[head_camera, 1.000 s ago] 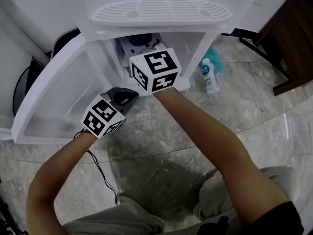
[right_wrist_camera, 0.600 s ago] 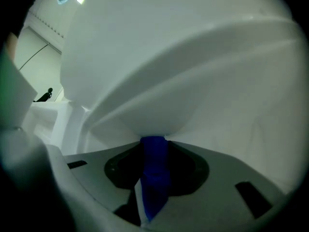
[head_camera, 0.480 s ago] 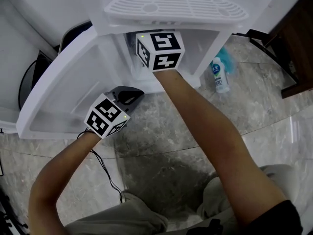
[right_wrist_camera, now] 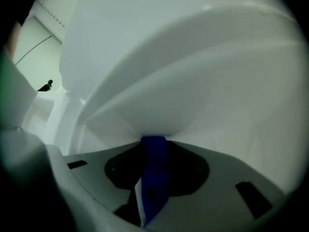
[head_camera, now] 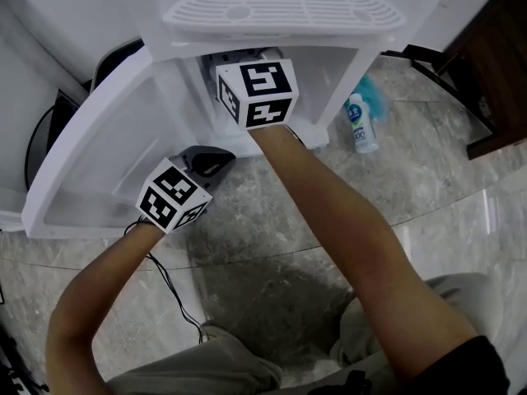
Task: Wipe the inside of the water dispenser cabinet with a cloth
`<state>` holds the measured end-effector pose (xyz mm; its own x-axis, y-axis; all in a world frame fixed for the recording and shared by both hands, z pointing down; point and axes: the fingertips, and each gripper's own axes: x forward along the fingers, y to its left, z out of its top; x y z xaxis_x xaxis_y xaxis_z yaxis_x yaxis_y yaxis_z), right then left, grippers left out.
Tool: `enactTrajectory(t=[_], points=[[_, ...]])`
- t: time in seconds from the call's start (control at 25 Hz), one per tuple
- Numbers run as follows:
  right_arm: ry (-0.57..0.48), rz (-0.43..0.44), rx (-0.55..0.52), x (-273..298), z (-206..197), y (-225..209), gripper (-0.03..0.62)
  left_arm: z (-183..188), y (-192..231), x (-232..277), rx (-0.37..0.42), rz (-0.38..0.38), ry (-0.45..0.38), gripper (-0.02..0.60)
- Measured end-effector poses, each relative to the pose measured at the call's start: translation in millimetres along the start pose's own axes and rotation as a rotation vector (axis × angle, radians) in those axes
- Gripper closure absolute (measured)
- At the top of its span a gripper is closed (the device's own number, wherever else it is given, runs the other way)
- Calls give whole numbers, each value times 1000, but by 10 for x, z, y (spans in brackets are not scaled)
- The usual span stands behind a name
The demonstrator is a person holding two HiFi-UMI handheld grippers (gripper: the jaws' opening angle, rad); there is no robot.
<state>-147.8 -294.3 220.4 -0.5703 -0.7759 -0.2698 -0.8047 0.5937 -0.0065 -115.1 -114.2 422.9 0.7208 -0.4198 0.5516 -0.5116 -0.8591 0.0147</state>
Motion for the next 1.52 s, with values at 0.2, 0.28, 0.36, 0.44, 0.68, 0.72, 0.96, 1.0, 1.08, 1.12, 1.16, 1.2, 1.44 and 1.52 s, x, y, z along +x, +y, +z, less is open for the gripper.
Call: enactTrajectory(t=[0.2, 0.28, 0.36, 0.44, 0.68, 0.72, 0.96, 1.0, 1.08, 1.12, 1.16, 1.2, 1.44, 1.52], points=[[0, 2, -36, 59, -16, -35, 496, 117, -57, 44, 2, -24, -24, 574], [5, -4, -37, 136, -49, -93, 496, 121, -35, 19, 1, -22, -26, 574], [18, -8, -51, 228, -84, -160, 497, 125, 16, -21, -4, -10, -30, 574], [28, -10, -60, 281, -100, -193, 497, 110, 52, -62, -11, 0, -30, 574], [10, -1, -41, 159, -52, -82, 499, 0, 42, -33, -25, -8, -6, 574], [4, 5, -37, 123, -41, -54, 499, -6, 25, -15, -23, -13, -4, 574], [-4, 21, -16, 140, -63, -74, 499, -14, -42, 81, -27, -52, 0, 574], [-4, 20, -12, 171, -75, -100, 499, -19, -49, 87, -34, -61, 0, 574], [4, 15, -10, 237, -111, -162, 499, -37, -49, 91, -49, -69, 1, 574], [9, 14, -12, 267, -122, -186, 499, -49, -45, 86, -54, -69, 3, 574], [9, 15, -14, 289, -118, -199, 499, -59, -41, 78, -55, -68, 5, 574], [7, 15, -12, 302, -107, -204, 499, -70, -36, 69, -55, -66, 7, 574], [69, 51, -16, 209, -173, -140, 499, -87, 12, 100, -48, -60, 22, 574], [118, 105, -30, 109, -250, -72, 499, -27, -9, 120, -50, -61, 10, 574]])
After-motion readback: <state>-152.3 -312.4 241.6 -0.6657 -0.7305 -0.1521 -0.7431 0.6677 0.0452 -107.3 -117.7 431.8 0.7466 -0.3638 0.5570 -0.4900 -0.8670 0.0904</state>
